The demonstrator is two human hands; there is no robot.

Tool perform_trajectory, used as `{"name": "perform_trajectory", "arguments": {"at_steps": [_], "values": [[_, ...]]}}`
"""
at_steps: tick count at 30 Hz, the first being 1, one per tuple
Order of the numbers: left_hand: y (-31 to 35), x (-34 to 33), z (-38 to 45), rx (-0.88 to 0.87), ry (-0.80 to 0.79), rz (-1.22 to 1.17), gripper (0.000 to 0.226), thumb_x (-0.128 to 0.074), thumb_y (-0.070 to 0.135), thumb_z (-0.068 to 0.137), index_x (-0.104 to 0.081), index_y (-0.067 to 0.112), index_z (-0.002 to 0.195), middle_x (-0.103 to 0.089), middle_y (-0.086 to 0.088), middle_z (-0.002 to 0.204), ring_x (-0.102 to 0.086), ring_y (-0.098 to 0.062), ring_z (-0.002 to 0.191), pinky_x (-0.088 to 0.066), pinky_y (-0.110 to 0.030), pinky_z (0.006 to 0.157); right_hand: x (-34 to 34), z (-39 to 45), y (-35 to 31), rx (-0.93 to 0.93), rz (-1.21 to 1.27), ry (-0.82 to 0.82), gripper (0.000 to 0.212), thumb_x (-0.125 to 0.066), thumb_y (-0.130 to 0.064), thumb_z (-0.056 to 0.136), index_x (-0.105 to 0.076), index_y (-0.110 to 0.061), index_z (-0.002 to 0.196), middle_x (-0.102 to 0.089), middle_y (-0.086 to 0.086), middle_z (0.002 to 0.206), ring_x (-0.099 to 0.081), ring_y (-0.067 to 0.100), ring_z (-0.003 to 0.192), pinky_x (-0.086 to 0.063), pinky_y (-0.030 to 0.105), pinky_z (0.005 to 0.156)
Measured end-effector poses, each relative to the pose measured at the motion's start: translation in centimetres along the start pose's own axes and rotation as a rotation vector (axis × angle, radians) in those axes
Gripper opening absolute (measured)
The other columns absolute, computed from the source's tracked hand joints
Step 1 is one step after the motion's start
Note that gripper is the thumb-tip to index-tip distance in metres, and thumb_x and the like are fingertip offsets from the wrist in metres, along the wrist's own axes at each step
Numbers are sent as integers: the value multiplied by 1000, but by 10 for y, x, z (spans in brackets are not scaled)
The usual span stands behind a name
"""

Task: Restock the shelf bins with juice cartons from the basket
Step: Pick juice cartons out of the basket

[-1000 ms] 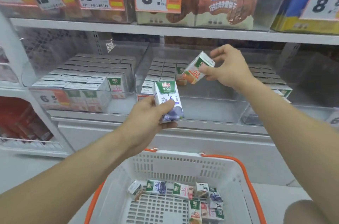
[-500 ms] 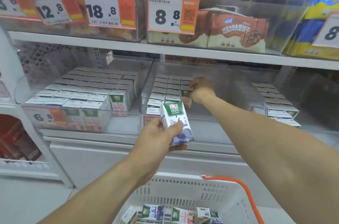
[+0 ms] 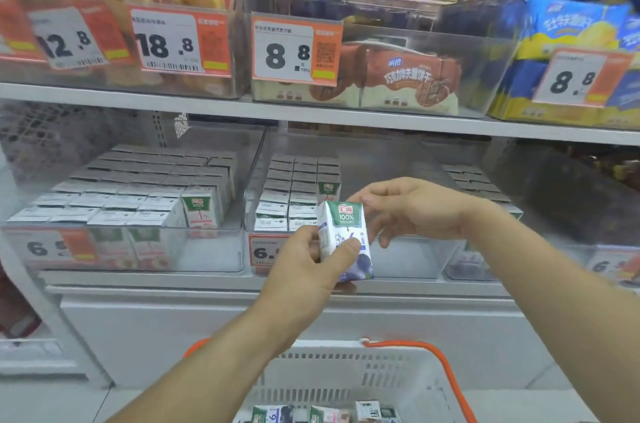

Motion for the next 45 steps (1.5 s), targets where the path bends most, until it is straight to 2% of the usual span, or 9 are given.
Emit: {"name": "perform_trajectory", "arguments": {"at_steps": [9,14,22,26,30,34,38,41,45], "values": [[18,-73,-6,-103,-187,66,16,-64,11,93,-60,8,108,-75,-13,78,-67,-17,60,-50,-23,56,22,-87,1,153,21,83,38,-72,-15,88,-59,-1,121,-68,19,102,-66,29,80,-57,33,70],[23,-107,-9,-379,-129,536,65,-76,37,81,-41,37,135,-50,24,126,-52,8,112,-39,-4,86,80,-145,17,202,40,274,38,-69,-1,80,-55,-1,115,-68,21,103,-70,34,74,-61,36,65],[19,-159,25,-666,-19,892,68,-72,38,84,-39,26,142,-38,13,140,-38,-5,125,-34,-26,107,208,-225,70,202,-246,998,42,-67,6,88,-55,-30,107,-61,10,120,-74,30,76,-58,46,73],[2,-195,62,-599,-74,964,84,-71,47,85,-26,22,152,-26,8,157,-36,-14,137,-31,-29,112,228,-210,103,23,-498,1008,47,-69,-5,89,-47,-46,99,-49,12,115,-68,29,72,-46,29,60],[-17,-204,74,-617,77,1165,83,-67,54,85,-26,24,150,-36,7,156,-64,-24,102,-45,-34,90,237,-190,116,-37,-539,993,38,-66,-9,90,-47,-37,108,-49,9,104,-57,23,76,-38,23,59],[-14,-202,71,-688,238,1214,84,-72,57,80,-34,24,147,-72,2,93,-44,-19,56,-45,-29,72,249,-187,108,-34,-518,1008,32,-65,-14,91,-49,-34,110,-53,6,97,-57,20,78,-39,25,59],[-15,-203,71,-685,274,1275,85,-69,60,81,-33,23,149,-71,4,88,-28,-13,60,-33,-24,69,253,-194,112,-53,-495,949,31,-70,-16,89,-53,-34,108,-60,17,93,-64,30,77,-54,39,69],[-16,-204,70,-708,293,1292,87,-73,59,79,-36,20,149,-72,2,91,-45,-16,60,-35,-25,69,249,-194,112,-54,-477,903,32,-72,-17,88,-54,-37,106,-60,22,95,-67,39,85,-57,52,81],[-17,-203,69,-716,287,1278,88,-73,57,78,-37,19,148,-72,0,94,-57,-15,65,-41,-27,70,246,-197,109,-83,-516,861,30,-71,-18,90,-57,-35,111,-61,16,95,-66,37,83,-56,47,69]]}}
Point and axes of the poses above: each hand's wrist, its own z-axis towards the middle knuckle, its own x-axis out of the back of the hand, y = z × x, the point moved 9 cm from there along z, towards the middle knuckle
